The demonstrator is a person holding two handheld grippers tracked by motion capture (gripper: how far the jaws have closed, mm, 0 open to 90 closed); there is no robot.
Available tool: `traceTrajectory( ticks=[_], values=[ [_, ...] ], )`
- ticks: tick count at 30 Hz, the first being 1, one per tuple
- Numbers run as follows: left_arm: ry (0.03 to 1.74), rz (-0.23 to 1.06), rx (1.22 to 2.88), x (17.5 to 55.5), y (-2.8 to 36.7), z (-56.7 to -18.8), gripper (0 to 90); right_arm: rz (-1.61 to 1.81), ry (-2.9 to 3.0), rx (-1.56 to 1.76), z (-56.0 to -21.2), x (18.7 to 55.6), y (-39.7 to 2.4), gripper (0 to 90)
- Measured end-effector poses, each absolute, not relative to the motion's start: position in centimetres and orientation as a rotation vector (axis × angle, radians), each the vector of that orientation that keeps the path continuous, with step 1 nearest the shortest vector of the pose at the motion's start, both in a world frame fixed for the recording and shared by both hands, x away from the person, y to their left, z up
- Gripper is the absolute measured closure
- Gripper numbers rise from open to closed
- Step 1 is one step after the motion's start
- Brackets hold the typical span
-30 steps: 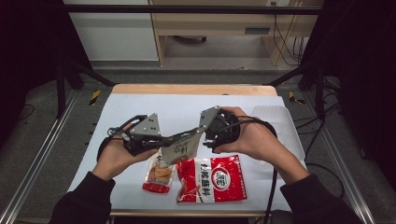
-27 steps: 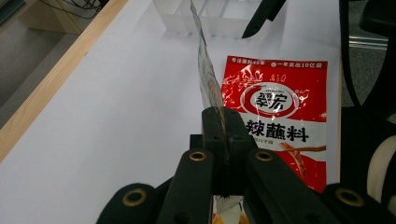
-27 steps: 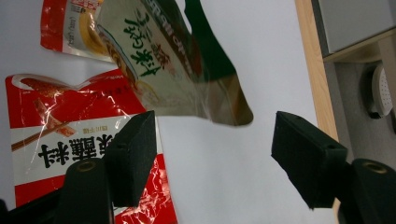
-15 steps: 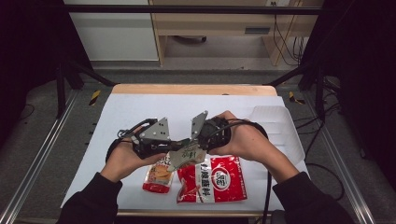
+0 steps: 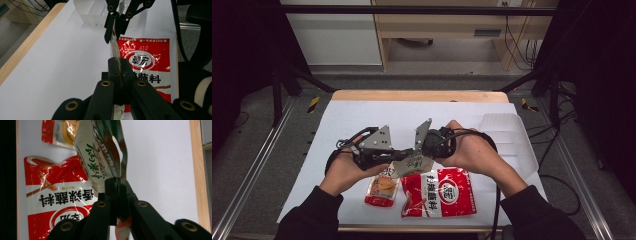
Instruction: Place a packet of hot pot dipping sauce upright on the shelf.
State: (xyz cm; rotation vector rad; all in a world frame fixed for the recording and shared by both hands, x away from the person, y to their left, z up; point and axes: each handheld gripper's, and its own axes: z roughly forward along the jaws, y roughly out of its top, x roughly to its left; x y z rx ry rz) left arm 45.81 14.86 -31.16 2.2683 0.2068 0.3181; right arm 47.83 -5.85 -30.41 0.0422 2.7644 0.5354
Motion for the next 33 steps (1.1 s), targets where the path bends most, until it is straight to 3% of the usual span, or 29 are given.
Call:
traceTrajectory(
  ticks=[10, 11, 12, 13, 17, 28, 33],
  values=[
    [0.254, 0.308, 2.228, 45.9, 15.5, -32.1, 86.7, 0.507, 2.795, 0.094, -30.1, 48.0, -5.4, 90.0],
    [0.263, 0.320, 2.225, 45.8, 15.6, -32.1, 83.2, 0.498, 2.793, 0.087, -30.0, 48.1, -5.4, 90.0],
    [0.270, 0.323, 2.226, 45.9, 15.7, -32.1, 68.4, 0.474, 2.785, 0.088, -29.8, 48.2, -5.4, 90.0],
    [0.291, 0.328, 2.213, 45.9, 15.9, -32.2, 68.4, 0.474, 2.785, 0.088, -29.8, 48.2, -5.4, 90.0],
    [0.388, 0.383, 2.139, 45.5, 17.0, -32.7, 37.9, 0.459, 2.766, 0.099, -28.8, 48.6, -6.1, 90.0],
    [0.608, 0.463, 2.040, 43.4, 23.3, -38.3, 8.7, 0.516, 2.660, 0.164, -24.6, 49.4, -10.2, 90.0],
    [0.725, 0.484, 1.949, 43.4, 26.1, -41.4, 6.0, 0.529, 2.629, 0.211, -24.2, 49.3, -12.0, 90.0]
  ],
)
